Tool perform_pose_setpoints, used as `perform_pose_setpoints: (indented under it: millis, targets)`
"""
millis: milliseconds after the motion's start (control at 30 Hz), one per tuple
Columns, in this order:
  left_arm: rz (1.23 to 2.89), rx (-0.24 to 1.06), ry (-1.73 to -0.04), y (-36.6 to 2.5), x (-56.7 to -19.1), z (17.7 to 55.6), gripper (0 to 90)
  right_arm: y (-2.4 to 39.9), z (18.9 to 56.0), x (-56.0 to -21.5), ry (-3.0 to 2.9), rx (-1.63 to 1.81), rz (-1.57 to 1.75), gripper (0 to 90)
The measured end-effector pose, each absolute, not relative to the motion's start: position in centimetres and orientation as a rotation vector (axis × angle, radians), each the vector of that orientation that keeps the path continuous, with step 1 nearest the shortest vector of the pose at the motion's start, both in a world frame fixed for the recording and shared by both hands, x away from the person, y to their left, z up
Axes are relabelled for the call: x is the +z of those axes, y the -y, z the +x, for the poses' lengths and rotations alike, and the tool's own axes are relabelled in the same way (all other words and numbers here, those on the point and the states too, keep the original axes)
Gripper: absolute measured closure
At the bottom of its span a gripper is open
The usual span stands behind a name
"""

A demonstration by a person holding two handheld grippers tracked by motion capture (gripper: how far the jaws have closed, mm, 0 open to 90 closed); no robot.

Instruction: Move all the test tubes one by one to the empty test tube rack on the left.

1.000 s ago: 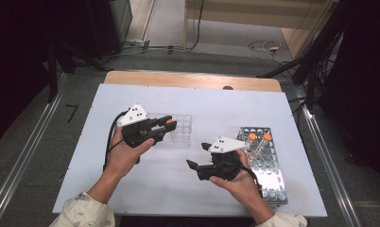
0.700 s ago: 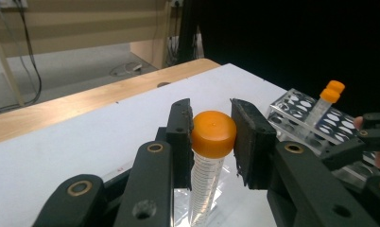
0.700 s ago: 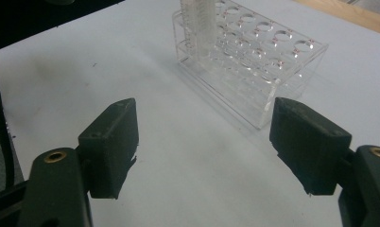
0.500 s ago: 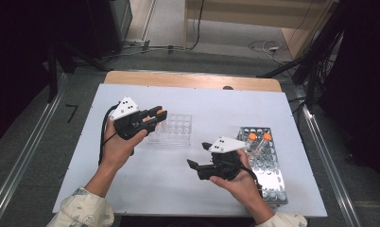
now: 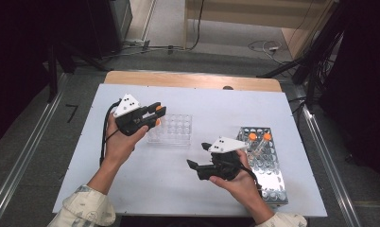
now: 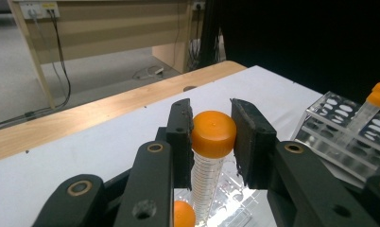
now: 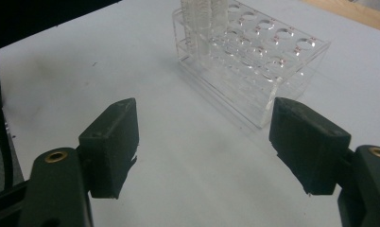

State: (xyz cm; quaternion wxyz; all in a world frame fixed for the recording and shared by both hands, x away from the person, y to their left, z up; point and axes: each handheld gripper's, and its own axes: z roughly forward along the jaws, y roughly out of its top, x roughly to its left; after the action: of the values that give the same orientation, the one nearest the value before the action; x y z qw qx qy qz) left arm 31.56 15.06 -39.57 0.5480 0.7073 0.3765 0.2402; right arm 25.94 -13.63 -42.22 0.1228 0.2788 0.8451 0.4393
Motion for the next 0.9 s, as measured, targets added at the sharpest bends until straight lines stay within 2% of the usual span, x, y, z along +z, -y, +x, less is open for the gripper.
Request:
perform_pose_setpoints:
  millis: [533, 800, 900]
  targets:
    - [1.848, 0.604, -0.922, -13.4, -42.3, 32.1, 71.0, 13.8, 25.9, -42.1, -2.46, 1.288, 0.813, 23.5]
    - [1.854, 0.599, -0.921, -13.3, -42.4, 32.0, 70.3, 13.8, 25.9, -42.1, -2.46, 1.288, 0.817, 23.5]
    - [1.842, 0.594, -0.924, -13.3, -42.3, 32.0, 67.4, 13.8, 25.9, -42.1, -2.462, 1.288, 0.817, 23.5]
